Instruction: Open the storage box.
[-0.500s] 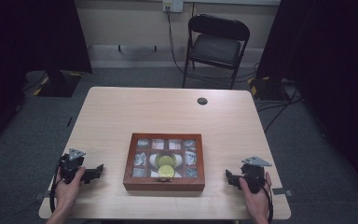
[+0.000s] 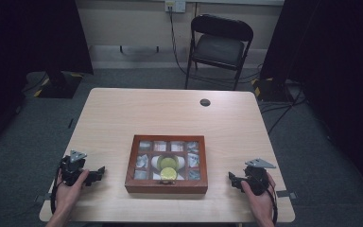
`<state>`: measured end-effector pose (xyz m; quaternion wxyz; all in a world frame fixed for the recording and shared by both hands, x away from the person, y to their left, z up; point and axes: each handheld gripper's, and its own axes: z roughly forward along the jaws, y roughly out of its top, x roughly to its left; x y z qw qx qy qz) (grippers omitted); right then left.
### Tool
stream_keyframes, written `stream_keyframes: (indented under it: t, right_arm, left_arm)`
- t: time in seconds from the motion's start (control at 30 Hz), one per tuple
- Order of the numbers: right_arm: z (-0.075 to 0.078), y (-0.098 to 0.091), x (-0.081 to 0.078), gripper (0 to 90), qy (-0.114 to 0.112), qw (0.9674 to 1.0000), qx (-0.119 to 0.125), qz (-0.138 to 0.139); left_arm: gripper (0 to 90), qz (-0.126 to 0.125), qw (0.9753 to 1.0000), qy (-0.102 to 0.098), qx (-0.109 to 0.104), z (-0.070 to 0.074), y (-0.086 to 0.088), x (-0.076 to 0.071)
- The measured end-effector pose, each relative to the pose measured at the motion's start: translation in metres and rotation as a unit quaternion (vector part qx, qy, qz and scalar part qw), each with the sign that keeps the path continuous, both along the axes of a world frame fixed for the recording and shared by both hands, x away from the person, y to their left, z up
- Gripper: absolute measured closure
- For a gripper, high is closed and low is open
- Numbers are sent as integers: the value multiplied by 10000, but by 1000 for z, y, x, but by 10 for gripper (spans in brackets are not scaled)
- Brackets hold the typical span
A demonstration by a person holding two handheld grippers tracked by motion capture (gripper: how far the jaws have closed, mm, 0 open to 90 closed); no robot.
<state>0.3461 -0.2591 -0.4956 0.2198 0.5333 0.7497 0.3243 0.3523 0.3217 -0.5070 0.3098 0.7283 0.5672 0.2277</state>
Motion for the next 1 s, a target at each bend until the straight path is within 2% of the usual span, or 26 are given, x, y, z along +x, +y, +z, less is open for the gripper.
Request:
stream_keyframes:
  t: [0.4, 0.6, 0.83, 1.0]
  right_arm:
    - [7, 2, -4, 241, 71, 9993, 313, 182]
    - [10, 6, -6, 294, 25, 9987, 343, 378]
    - [16, 12, -11, 350, -91, 9970, 513, 579]
    - [20, 16, -13, 422, -113, 9956, 545, 754]
  left_arm:
    - [0, -5, 10000, 13, -4, 0, 0, 0]
    - [0, 14, 10000, 6, 1, 0, -1, 0]
    - [0, 15, 10000, 6, 0, 0, -1, 0]
    - [0, 14, 10000, 6, 0, 0, -1, 0]
